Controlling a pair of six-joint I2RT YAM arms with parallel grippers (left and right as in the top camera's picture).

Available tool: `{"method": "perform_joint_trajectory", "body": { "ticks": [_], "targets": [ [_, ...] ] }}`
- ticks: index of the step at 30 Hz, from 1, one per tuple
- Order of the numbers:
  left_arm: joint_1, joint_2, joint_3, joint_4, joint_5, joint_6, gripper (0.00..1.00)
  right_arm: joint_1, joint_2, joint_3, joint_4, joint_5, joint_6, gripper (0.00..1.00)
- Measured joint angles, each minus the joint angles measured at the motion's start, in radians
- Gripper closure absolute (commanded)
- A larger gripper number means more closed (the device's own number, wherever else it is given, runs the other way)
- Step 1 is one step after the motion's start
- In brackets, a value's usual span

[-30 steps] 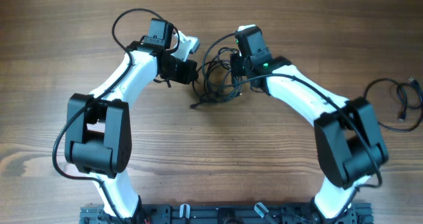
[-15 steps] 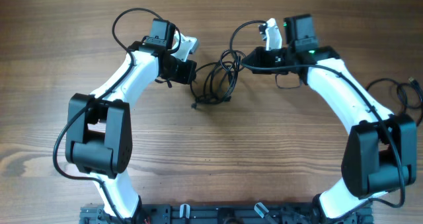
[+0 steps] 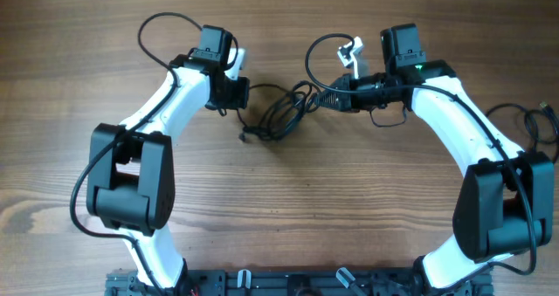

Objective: Untangle cables
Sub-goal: 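Pull the right gripper rightward, stretching a cable out of the bundle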

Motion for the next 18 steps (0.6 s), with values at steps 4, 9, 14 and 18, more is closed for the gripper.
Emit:
{"method": "perform_joint_trajectory", "body": {
  "ticks": [4,9,14,18],
  "targets": [
    [0.006,0.000,0.000,-0.004,-0.080,-0.040,0.96,-0.001,0.000,0.000,-0.064,0.062,-0.021,0.96],
    [0.006,0.000,0.000,-0.007,-0.108,-0.056,0.96,-0.001,-0.002,0.000,-0.145,0.211,-0.041,0.96],
    [0.010,0.000,0.000,-0.007,-0.112,-0.060,0.96,-0.001,-0.002,0.000,-0.189,0.431,-0.040,0.96],
    [0.010,0.000,0.000,-0.007,-0.111,-0.063,0.96,-0.001,-0.002,0.000,-0.201,0.552,-0.019,0.96]
  ]
}}
